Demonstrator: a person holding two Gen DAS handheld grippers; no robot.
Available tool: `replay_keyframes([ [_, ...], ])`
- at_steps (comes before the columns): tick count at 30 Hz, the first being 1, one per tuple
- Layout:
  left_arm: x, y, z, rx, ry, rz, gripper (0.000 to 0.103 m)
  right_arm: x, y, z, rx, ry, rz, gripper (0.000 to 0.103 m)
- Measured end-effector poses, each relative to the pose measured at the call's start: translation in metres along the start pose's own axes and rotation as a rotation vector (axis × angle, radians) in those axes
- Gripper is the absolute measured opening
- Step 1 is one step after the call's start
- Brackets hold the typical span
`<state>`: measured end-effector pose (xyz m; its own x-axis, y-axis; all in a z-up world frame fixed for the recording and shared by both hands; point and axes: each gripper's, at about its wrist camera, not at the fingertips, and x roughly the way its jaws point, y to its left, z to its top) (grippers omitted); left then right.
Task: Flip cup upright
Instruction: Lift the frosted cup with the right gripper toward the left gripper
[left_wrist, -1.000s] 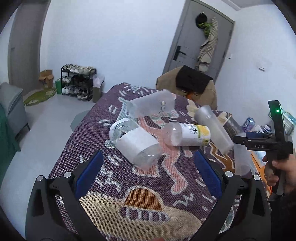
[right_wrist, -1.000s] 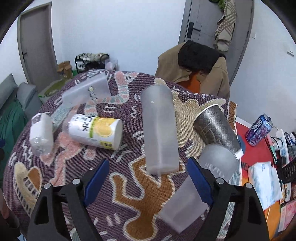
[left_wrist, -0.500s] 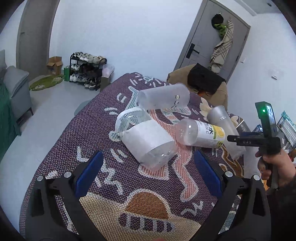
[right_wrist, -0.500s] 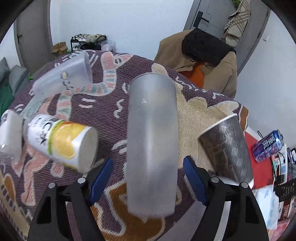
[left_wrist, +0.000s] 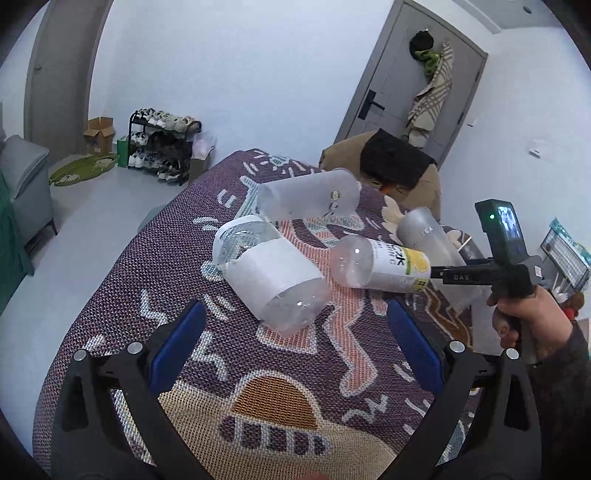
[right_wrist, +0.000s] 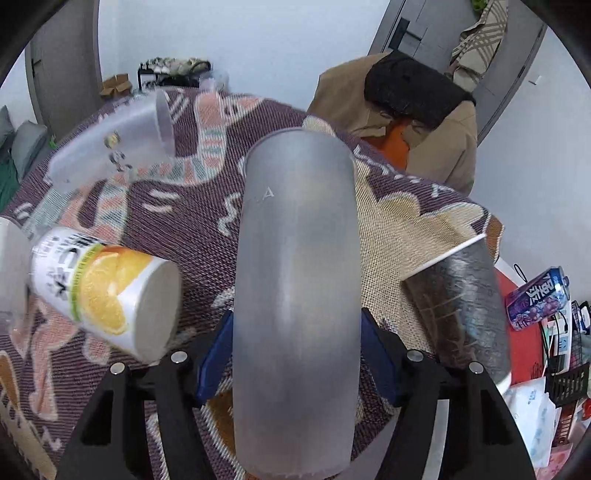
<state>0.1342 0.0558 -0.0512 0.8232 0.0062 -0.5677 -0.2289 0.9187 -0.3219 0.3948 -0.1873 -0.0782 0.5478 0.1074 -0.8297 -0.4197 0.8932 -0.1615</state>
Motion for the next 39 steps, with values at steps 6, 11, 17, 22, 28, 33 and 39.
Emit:
replay_keyframes([
  [6,-0.018,-0.001,0.001,-0.010,-0.021,-0.022,0.097,-0.043,-0.004,-0.008,0.031,-0.074,0.024,0.065],
  [11,-0.034,-0.009,-0.002,0.007,-0.038,-0.044,0.097,-0.084,-0.001,-0.022,0.065,-0.137,0.073,0.065],
  [17,-0.051,-0.016,-0.005,0.026,-0.047,-0.065,0.097,-0.126,0.015,-0.055,0.132,-0.187,0.195,0.065],
  [22,-0.062,-0.017,-0.007,0.043,-0.038,-0.080,0.097,-0.150,0.040,-0.088,0.159,-0.202,0.299,0.065],
  [28,-0.082,-0.009,-0.006,0.056,-0.037,-0.085,0.097,-0.164,0.060,-0.119,0.200,-0.195,0.355,0.065],
  [33,-0.084,0.003,-0.013,0.046,-0.007,-0.094,0.097,-0.164,0.071,-0.139,0.249,-0.182,0.381,0.065],
  [39,-0.081,0.008,-0.021,0.077,0.047,-0.103,0.097,-0.156,0.086,-0.175,0.349,-0.170,0.396,0.065],
])
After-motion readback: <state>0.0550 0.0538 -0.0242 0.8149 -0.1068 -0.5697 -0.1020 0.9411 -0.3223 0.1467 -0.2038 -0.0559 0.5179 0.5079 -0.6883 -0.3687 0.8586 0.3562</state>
